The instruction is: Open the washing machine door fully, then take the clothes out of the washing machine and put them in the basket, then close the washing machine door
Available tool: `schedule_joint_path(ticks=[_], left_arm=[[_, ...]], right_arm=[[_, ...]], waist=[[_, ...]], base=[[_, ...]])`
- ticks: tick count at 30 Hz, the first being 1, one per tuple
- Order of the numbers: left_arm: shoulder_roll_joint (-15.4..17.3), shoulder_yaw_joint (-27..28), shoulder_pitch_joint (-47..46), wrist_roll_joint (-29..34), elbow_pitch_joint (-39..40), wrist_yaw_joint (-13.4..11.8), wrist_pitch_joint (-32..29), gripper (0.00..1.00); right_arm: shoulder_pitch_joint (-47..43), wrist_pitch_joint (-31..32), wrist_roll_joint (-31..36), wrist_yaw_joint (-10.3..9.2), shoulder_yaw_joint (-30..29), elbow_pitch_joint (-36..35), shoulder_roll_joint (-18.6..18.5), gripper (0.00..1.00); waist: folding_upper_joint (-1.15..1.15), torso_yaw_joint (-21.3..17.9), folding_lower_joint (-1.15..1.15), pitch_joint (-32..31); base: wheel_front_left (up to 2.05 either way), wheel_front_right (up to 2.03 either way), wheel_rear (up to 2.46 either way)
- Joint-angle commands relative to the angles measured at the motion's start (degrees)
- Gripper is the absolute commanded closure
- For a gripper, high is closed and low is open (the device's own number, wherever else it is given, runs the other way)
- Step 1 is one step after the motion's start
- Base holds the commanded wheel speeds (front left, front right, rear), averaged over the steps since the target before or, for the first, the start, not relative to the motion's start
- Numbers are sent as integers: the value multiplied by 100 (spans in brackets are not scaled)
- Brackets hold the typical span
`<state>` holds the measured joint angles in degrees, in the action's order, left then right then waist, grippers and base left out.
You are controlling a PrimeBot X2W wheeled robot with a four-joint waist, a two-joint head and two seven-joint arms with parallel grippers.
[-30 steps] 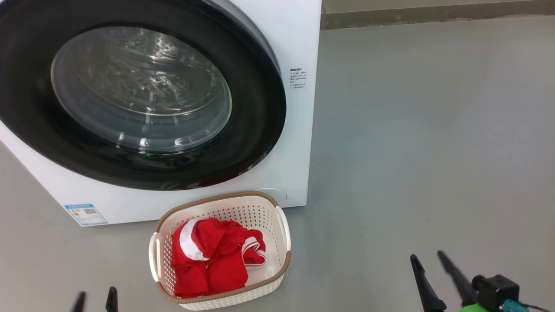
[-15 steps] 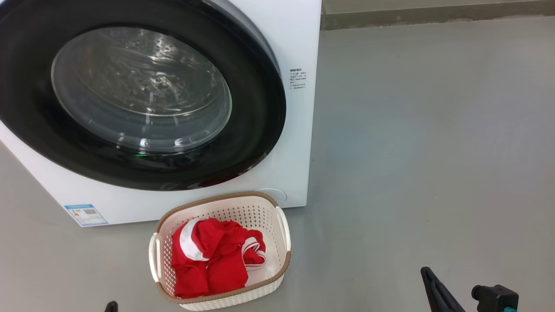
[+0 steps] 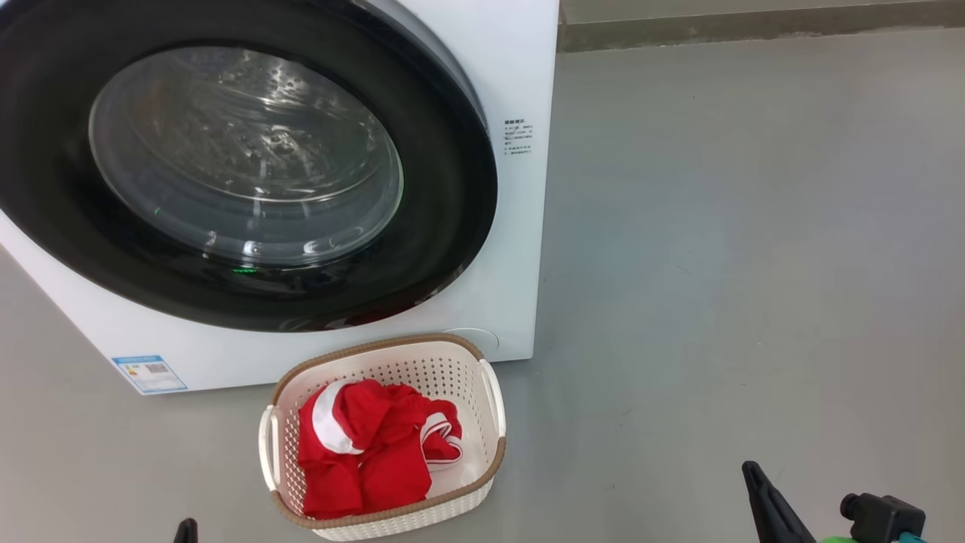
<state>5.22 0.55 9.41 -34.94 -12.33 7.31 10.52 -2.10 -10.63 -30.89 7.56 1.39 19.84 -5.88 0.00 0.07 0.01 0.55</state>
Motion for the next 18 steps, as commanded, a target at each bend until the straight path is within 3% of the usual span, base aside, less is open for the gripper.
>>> schedule_joint_path(ticks=[1, 18], left_arm=[[60, 95, -232, -153, 102, 4, -54, 100], [22, 163, -446, -1067, 58, 6, -311, 100]], right_arm=[[217, 32, -205, -2, -18, -163, -28, 100], [315, 298, -1172, -3, -136, -231, 19, 100]], waist=[[0, 0, -1, -1], [0, -1, -1, -7]], base=[[0, 0, 0], [0, 0, 0]])
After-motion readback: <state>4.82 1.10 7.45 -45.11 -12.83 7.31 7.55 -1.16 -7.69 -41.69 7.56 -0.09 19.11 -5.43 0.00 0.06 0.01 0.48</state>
